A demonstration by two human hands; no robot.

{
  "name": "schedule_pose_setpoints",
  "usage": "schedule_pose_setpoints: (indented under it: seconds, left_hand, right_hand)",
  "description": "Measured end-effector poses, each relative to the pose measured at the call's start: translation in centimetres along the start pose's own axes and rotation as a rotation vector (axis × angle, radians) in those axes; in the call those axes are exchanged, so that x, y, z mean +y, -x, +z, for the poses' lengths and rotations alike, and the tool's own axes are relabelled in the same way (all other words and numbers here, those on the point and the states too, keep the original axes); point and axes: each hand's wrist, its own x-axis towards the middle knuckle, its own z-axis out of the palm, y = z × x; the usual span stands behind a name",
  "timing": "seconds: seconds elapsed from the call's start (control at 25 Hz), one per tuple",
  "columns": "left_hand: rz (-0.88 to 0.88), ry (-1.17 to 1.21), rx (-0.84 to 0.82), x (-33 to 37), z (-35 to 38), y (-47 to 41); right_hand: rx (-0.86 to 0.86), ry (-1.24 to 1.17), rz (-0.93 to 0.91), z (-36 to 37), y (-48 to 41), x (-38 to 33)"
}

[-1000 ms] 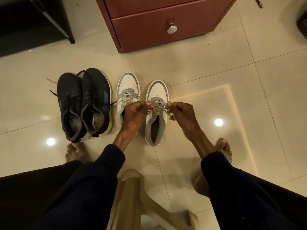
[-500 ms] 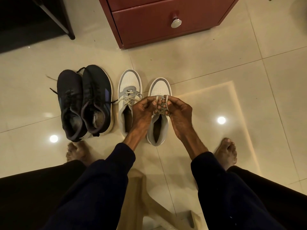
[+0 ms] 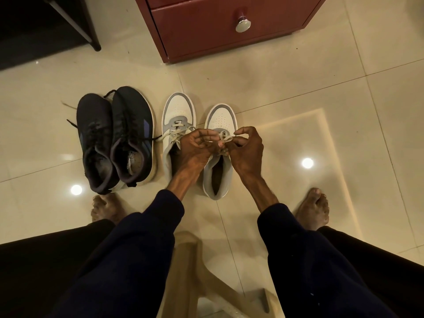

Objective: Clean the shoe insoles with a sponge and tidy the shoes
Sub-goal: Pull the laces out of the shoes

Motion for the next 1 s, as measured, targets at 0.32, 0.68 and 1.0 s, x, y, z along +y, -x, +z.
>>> schedule_pose_setpoints:
  seconds: [0.32, 0.68, 1.0]
  left_hand:
    - [0.017, -0.140, -0.063, 0.8, 0.2, 0.2]
    - [-0.032, -0.190, 0.215, -0.3, 1.5, 0.0]
    - [0.101, -0.352, 0.075, 0.1, 0.4, 0.6]
  right_hand:
    - [-0.182, 0.085, -0.128, -0.5, 0.2, -0.2]
    - [-0.056, 0.195, -0.260, 0.0, 0.5, 0.5]
    - [-0.165, 0.280, -0.161, -0.6, -0.6, 0.5]
